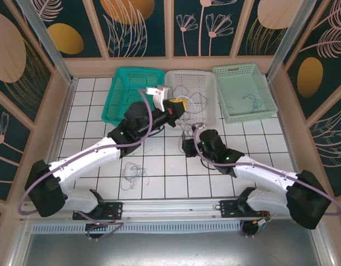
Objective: Untangle the cables
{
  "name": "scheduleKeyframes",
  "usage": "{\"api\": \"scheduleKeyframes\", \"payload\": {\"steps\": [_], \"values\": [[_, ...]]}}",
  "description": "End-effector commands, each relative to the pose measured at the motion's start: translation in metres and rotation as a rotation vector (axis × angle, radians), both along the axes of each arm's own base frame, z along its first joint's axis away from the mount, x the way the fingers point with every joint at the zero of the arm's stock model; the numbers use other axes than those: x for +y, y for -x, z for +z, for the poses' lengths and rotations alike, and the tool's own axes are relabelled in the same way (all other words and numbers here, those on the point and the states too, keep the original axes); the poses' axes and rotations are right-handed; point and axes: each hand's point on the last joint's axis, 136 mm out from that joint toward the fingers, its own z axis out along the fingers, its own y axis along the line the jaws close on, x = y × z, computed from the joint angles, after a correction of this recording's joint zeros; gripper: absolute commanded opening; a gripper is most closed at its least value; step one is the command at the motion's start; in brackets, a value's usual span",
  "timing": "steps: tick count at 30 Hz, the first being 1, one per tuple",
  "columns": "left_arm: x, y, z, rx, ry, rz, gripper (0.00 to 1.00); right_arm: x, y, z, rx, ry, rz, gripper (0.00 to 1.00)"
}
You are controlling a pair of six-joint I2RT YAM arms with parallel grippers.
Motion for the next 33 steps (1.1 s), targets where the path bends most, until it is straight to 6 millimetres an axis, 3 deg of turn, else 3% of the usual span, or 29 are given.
{"api": "scheduleKeyframes", "payload": {"steps": [1,6,11,18,21,26,29,33], "values": [[0.018,0.009,0.045,-0.102,0.067,0.045,0.0,-0.016,0.008,-0.029,0.075,0.07,-0.039,0.08],[0.047,0.015,0.081,-0.192,0.074,0.137,0.0,-0.031,0.022,-0.064,0.193,0.117,-0.083,0.05],[0.07,0.023,0.11,-0.258,0.095,0.201,0.0,-0.052,0.03,-0.085,0.26,0.176,-0.162,0.02],[0.097,0.024,0.115,-0.268,0.069,0.304,0.0,-0.085,0.035,-0.106,0.332,0.207,-0.285,0.03],[0.117,0.028,0.128,-0.3,0.094,0.369,0.0,-0.094,0.039,-0.117,0.367,0.224,-0.302,0.03],[0.149,0.04,0.169,-0.374,0.143,0.454,0.0,-0.102,0.038,-0.121,0.362,0.264,-0.325,0.07],[0.156,0.047,0.189,-0.41,0.17,0.46,0.0,-0.104,0.037,-0.123,0.363,0.276,-0.328,0.09],[0.159,0.049,0.199,-0.431,0.184,0.468,0.0,-0.104,0.038,-0.126,0.371,0.273,-0.325,0.09]]}}
